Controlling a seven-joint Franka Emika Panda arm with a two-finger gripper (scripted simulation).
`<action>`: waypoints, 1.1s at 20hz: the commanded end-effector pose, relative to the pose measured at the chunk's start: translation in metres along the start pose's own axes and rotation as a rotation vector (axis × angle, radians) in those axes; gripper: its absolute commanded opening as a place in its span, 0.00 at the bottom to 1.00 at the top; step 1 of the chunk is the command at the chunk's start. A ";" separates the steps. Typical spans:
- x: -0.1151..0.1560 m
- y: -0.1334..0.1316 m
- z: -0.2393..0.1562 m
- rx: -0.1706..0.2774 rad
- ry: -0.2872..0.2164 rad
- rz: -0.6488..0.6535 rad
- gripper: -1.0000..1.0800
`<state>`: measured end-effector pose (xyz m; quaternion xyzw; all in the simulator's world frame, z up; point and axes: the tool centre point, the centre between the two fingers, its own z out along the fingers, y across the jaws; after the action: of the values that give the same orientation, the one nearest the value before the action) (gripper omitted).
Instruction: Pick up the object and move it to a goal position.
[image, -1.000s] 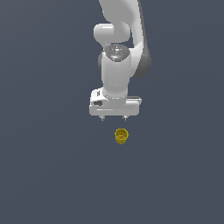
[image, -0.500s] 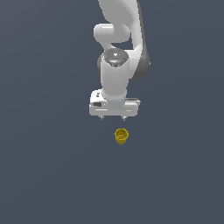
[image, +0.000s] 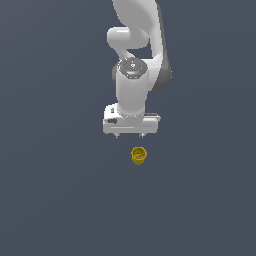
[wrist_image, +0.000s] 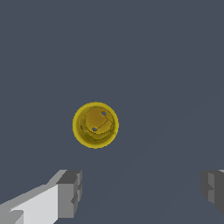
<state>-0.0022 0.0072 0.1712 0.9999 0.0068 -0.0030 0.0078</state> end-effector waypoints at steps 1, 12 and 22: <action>0.002 -0.003 0.005 0.000 -0.001 -0.030 0.96; 0.017 -0.026 0.044 0.003 0.003 -0.287 0.96; 0.025 -0.042 0.071 0.012 0.009 -0.456 0.96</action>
<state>0.0212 0.0470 0.1025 0.9747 0.2236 -0.0010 0.0013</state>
